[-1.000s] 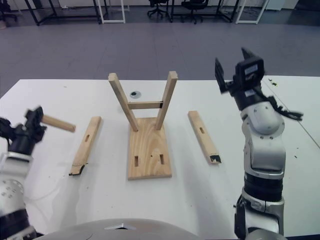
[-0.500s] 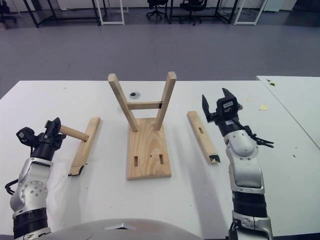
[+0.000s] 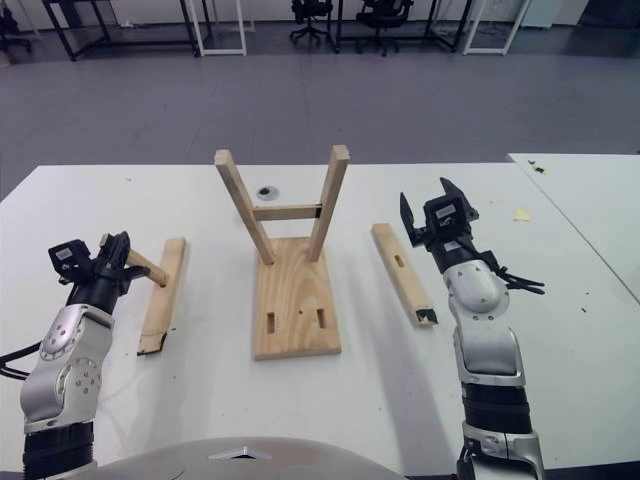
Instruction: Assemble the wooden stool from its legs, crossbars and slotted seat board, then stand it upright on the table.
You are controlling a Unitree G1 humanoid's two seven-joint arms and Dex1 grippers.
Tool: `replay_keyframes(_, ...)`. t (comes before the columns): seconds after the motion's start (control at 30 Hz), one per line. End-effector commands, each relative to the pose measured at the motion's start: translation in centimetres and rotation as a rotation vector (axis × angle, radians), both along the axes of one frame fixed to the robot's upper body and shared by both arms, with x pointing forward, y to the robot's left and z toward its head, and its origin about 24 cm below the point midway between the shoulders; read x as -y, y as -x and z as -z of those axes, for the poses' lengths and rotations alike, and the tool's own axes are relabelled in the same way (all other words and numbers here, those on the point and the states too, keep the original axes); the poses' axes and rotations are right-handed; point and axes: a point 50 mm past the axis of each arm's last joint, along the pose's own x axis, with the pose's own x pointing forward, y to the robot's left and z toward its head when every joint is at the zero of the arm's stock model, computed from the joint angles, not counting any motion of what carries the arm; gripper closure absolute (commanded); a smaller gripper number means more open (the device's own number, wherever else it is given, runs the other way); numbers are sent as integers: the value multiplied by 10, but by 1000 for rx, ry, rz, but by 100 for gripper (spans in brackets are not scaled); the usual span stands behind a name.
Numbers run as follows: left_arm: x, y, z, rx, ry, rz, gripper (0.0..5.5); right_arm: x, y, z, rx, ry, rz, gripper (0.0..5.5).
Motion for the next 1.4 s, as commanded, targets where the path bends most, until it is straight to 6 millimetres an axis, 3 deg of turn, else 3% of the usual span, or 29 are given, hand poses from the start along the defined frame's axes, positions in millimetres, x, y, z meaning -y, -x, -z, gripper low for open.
replay_keyframes(0.03,-3,28,41,-314,-40,-84,510,1,0,-2,12,29,2,210)
replay_keyframes(0.23,16,32,44,-367,-179,-16,510,-2,-1,-2,20,65,-8,210)
replay_keyframes(0.43,26,55,81,-488,-75,-23,510,-3,-4,-3,30,86,-13,210)
replay_keyframes(0.57,41,71,102,-566,-43,131,510,-4,-8,-4,30,113,-29,210)
replay_keyframes(0.77,40,75,111,-586,-33,177,510,-6,-10,-5,34,118,-38,210)
replay_keyframes(0.93,31,63,96,-538,-129,186,510,-10,-10,-4,33,152,-58,210)
replay_keyframes(0.97,30,60,90,-513,-151,178,472,-10,-10,-4,34,153,-58,210)
replay_keyframes(1.23,14,37,55,-375,-199,153,329,-12,-10,-6,51,138,-47,210)
replay_keyframes(1.4,4,43,22,-428,-223,316,241,-10,-6,-4,50,132,-30,210)
